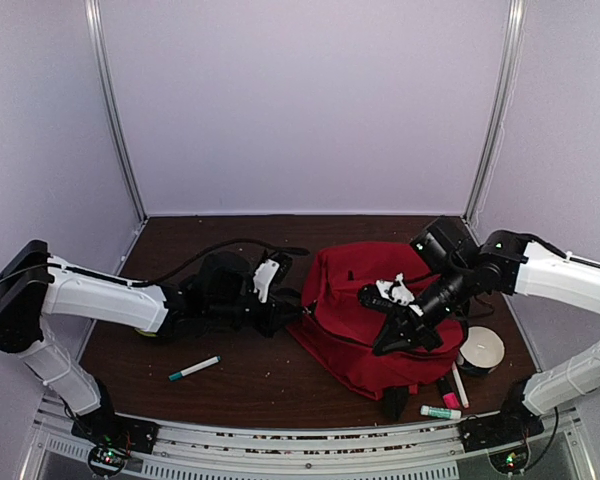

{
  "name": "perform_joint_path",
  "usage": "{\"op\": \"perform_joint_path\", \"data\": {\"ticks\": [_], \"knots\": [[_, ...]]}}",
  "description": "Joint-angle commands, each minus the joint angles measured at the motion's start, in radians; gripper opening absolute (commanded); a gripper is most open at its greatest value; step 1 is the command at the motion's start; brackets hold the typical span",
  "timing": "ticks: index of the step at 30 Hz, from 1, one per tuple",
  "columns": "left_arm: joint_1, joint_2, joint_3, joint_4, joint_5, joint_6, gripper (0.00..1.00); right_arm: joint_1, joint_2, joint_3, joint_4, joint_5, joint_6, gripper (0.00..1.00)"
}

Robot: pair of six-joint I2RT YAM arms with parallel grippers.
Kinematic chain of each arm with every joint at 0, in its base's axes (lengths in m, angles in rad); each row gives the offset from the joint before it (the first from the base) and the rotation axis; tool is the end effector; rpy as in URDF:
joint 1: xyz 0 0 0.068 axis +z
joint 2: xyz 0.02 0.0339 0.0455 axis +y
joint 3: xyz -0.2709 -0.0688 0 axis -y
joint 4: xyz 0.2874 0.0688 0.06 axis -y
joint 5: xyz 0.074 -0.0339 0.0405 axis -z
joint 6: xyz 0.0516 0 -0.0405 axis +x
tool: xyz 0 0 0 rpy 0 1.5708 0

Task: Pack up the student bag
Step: Zip the largest pocket of the bag in the student bag, then pick up the pen at the corner of the board.

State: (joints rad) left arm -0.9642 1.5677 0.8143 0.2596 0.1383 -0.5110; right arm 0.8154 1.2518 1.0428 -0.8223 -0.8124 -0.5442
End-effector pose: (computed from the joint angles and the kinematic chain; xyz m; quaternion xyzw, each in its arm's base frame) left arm 0.2108 -0.3163 0.1722 0.2269 0.8266 -0.3880 0.3388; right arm 0.1680 0.2331 0.2759 -0.6385 0.6224 0.4104 0.1911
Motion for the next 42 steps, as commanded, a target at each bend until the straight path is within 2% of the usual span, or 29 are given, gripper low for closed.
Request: {"op": "perform_joint_path", "data": {"ticks": [1,5,8,11,14,15,19,23,24,28,32,37,42], "knots": [[0.104,0.024,0.043,-0.063,-0.035,0.017,0.00,0.026,-0.032,-0.033,-0.043,-0.060,-0.050,0.00],[0.140,0.041,0.086,-0.075,-0.009,0.053,0.00,0.030,0.033,0.013,-0.036,-0.059,-0.060,0.00],[0.140,0.022,0.096,-0.103,-0.018,0.069,0.00,0.035,0.126,0.079,0.030,-0.044,-0.015,0.00],[0.153,-0.031,0.080,-0.142,-0.103,0.103,0.00,0.064,0.249,0.219,0.067,-0.038,0.006,0.00],[0.212,-0.074,0.077,-0.172,-0.118,0.132,0.00,0.107,0.348,0.359,0.072,-0.038,0.014,0.00],[0.226,-0.085,0.080,-0.179,-0.124,0.144,0.00,0.113,0.371,0.401,0.053,-0.047,0.000,0.04],[0.239,-0.106,0.090,-0.234,-0.085,0.175,0.02,0.071,0.414,0.482,-0.081,-0.080,-0.067,0.36],[0.237,-0.111,0.037,-0.250,-0.029,0.105,0.27,-0.124,0.402,0.459,-0.085,-0.086,-0.012,0.52],[0.226,-0.157,-0.008,-0.246,-0.062,0.085,0.37,-0.233,0.405,0.432,0.012,0.012,0.093,0.54],[0.222,-0.213,0.035,-0.381,-0.178,0.107,0.48,-0.288,0.441,0.417,0.076,0.151,0.140,0.56],[0.222,-0.204,0.124,-0.424,-0.135,0.154,0.50,-0.291,0.488,0.401,0.121,0.204,0.174,0.56],[0.223,-0.088,0.283,-0.418,-0.039,0.164,0.50,-0.284,0.514,0.379,0.119,0.140,0.153,0.56],[0.239,0.085,0.462,-0.434,0.031,0.132,0.51,-0.242,0.549,0.384,0.033,0.049,0.066,0.53]]}}
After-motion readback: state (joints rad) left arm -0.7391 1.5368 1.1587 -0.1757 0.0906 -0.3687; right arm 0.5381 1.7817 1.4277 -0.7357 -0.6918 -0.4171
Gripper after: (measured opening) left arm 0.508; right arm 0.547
